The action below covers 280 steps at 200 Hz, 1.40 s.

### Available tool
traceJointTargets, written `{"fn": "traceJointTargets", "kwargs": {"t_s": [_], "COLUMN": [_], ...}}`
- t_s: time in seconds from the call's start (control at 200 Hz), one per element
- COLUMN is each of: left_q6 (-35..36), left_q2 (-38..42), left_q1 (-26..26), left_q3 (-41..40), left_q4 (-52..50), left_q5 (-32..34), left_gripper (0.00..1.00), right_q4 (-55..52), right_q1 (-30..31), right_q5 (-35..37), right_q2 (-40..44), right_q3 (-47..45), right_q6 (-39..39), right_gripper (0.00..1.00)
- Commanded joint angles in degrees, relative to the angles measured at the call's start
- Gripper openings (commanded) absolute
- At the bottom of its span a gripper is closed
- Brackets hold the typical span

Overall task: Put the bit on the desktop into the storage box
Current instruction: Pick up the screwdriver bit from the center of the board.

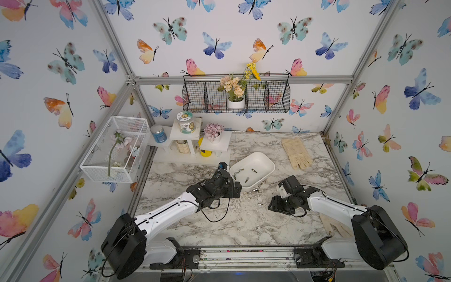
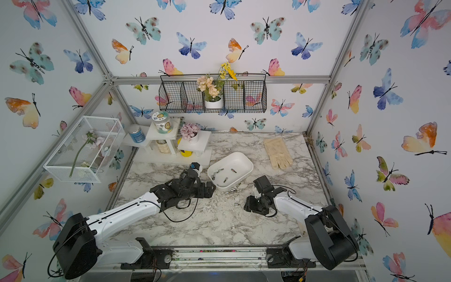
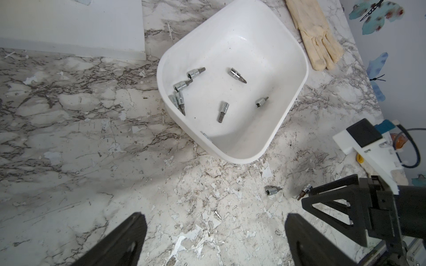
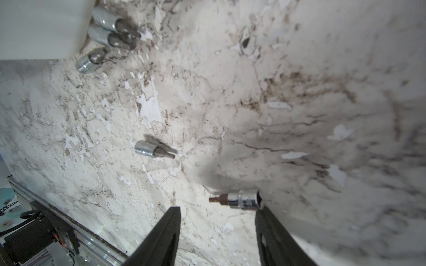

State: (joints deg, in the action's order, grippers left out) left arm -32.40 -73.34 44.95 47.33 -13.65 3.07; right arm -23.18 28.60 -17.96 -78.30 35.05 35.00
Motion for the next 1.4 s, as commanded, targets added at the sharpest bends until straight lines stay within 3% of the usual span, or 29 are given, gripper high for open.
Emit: {"fn": "traceJointTargets", "kwargs": {"t_s": [0.0, 0.591, 0.966, 1.397], "left_q6": [-0.46, -0.60, -0.73, -0.92], "left_q2": [1.01, 1.01, 1.24, 1.59], "left_q1": [-0.24, -0.21, -0.27, -0.25], "left_q3": [-0.39, -0.88, -1.22, -1.62], "left_q4": [0.64, 0.71, 0.74, 1.07], "left_q5": [-0.44, -0.08, 0.14, 0.14], "left_gripper": [0.99, 0.99, 0.99, 0.99], "right_q4": [-0.67, -1.41, -1.33, -2.23], "right_q1": [0.30, 0.32, 0.38, 1.21], "right_q5": [3.67, 8.43, 10.09, 10.66], "right_q2": [-1.71, -6.79, -10.59, -13.44], "right_q3": [0.79, 3.00, 4.66, 6.44], "right_q6": [-1.59, -5.42, -7.45, -8.55], "right_gripper": [0.55, 0.43, 0.30, 0.24]}}
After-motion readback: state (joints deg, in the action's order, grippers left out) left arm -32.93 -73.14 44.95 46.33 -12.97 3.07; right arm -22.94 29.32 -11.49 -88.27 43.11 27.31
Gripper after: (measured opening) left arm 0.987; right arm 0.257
